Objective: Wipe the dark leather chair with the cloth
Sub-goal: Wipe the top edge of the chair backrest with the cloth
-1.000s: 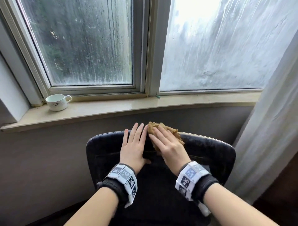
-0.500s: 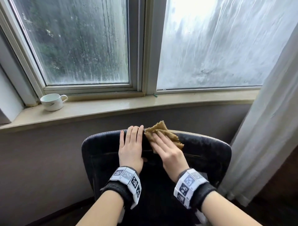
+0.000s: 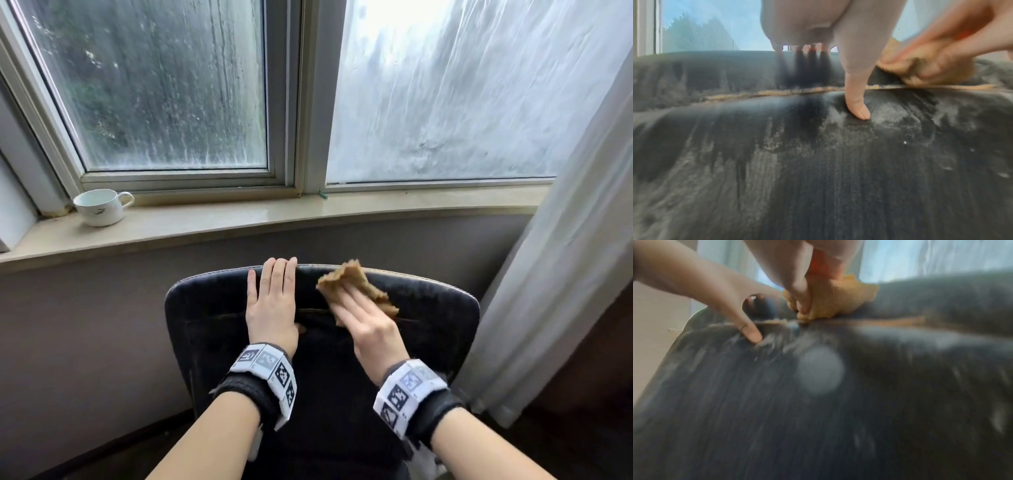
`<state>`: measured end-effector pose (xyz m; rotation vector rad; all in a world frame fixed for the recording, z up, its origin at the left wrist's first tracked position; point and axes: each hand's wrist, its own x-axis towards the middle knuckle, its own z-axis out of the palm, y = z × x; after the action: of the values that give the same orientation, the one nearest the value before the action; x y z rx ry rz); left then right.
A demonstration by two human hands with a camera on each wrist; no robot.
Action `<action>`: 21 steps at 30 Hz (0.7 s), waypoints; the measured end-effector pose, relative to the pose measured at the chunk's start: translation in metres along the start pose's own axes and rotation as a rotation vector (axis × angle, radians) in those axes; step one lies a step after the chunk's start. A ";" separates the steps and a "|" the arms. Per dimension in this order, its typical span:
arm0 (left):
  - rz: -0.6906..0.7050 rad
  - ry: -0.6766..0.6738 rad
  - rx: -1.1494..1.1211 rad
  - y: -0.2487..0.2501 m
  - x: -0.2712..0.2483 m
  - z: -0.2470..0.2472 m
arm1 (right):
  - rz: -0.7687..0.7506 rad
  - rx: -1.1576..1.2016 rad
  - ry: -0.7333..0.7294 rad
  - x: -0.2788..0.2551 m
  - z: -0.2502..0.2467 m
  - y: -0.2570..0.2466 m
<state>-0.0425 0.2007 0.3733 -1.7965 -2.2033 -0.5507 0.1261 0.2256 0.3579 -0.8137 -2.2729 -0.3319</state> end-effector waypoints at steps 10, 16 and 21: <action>-0.034 -0.111 0.023 0.006 -0.005 -0.009 | 0.033 -0.017 0.003 0.015 -0.016 -0.003; -0.026 -0.066 0.000 0.005 -0.003 -0.010 | 0.032 0.017 -0.151 -0.024 -0.010 -0.027; -0.043 0.001 -0.003 0.006 -0.006 -0.005 | 0.111 0.014 0.017 0.037 -0.028 -0.013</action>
<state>-0.0361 0.1948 0.3758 -1.7536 -2.2461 -0.5642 0.1119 0.2203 0.4035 -0.9219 -2.2013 -0.2712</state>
